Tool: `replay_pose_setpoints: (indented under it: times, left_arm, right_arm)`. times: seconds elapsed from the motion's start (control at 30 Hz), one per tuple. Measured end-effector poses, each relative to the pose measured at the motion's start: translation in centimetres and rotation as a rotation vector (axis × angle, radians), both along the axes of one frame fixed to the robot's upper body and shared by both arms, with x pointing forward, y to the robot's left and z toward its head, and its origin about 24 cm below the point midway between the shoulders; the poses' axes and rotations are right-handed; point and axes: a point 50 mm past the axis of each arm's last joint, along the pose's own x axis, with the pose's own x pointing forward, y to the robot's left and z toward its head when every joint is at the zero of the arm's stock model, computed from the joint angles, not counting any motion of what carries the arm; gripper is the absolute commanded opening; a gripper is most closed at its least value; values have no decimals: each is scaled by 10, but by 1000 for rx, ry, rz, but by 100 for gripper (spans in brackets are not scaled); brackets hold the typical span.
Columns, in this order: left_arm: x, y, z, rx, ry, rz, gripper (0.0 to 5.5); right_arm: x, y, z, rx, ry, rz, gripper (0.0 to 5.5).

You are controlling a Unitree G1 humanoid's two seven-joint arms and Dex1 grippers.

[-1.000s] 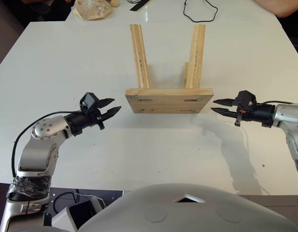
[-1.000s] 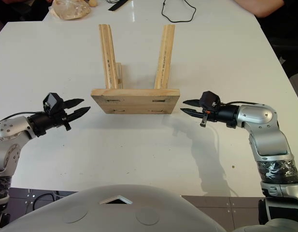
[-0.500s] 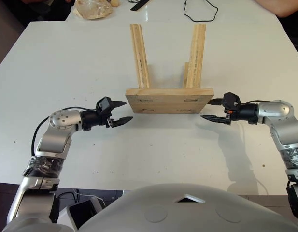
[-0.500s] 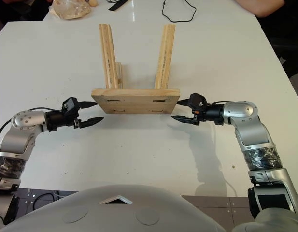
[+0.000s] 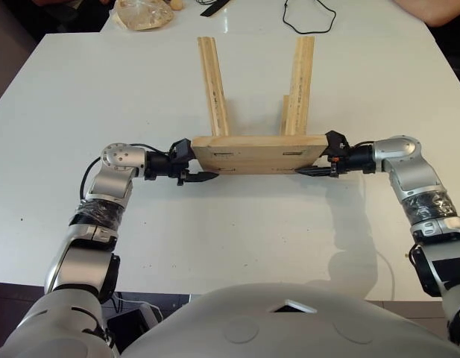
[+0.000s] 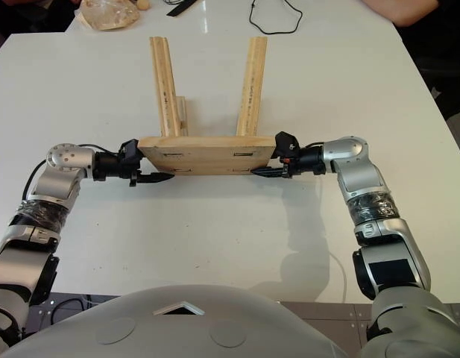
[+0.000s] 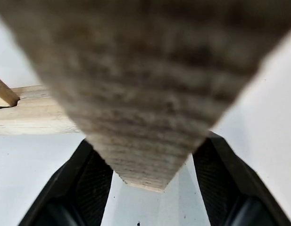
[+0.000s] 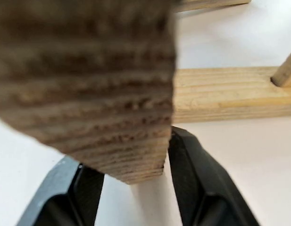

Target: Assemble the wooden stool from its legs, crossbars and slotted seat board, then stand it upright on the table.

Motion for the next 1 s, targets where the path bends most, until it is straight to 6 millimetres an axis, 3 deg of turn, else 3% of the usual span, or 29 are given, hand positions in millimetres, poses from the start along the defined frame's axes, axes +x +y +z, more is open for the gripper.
replay_pose_setpoints:
  times: [0.1, 0.43, 0.73, 1.0]
  left_arm:
    - [1, 2, 0, 0, -3, 7, 158]
    - [-1, -2, 2, -17, 96, 44, 154]
    - [-5, 4, 47, -220, 247, 76, 155]
    - [-14, 8, 56, -427, 303, 108, 159]
  right_arm:
    - [-1, 0, 0, -1, 1, 24, 148]
    - [0, -4, 2, 6, 40, 16, 148]
    - [-6, -13, 49, 237, 143, -41, 150]
    - [-15, -18, 64, 476, 167, -107, 152]
